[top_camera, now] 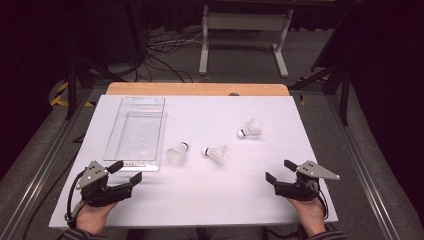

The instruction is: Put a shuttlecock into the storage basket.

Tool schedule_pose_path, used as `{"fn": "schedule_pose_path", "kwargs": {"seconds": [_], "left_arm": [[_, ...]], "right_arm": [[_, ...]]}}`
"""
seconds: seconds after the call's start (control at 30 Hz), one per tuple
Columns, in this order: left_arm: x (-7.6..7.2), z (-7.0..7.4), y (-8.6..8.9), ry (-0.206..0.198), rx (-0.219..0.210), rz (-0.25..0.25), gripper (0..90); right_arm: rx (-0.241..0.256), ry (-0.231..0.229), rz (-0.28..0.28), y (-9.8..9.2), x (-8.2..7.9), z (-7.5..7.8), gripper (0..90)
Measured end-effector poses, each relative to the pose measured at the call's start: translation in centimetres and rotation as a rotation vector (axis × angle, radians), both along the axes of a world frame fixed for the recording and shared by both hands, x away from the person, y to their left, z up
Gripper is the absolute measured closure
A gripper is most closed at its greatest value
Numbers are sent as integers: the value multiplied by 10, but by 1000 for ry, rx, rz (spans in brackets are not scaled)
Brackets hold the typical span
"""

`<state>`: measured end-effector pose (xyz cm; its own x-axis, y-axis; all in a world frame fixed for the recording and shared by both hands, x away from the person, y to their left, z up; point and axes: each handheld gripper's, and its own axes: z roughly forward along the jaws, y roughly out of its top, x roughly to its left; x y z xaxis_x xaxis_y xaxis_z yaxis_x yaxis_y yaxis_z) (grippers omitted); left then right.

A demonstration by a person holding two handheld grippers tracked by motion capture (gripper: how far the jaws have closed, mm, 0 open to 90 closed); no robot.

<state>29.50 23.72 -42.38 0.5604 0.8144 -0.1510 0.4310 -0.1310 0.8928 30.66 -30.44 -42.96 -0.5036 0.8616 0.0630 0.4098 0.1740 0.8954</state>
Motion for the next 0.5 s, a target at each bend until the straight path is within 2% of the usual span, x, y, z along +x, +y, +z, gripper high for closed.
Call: {"fn": "schedule_pose_path", "kwargs": {"seconds": [0.27, 0.5], "left_arm": [[0, 2, -8, -2, -3, -22, 212], [3, 5, -11, 1, -20, -21, 212]], "right_arm": [[2, 1, 0, 0, 0, 0, 148], [2, 4, 1, 0, 0, -1, 148]]}}
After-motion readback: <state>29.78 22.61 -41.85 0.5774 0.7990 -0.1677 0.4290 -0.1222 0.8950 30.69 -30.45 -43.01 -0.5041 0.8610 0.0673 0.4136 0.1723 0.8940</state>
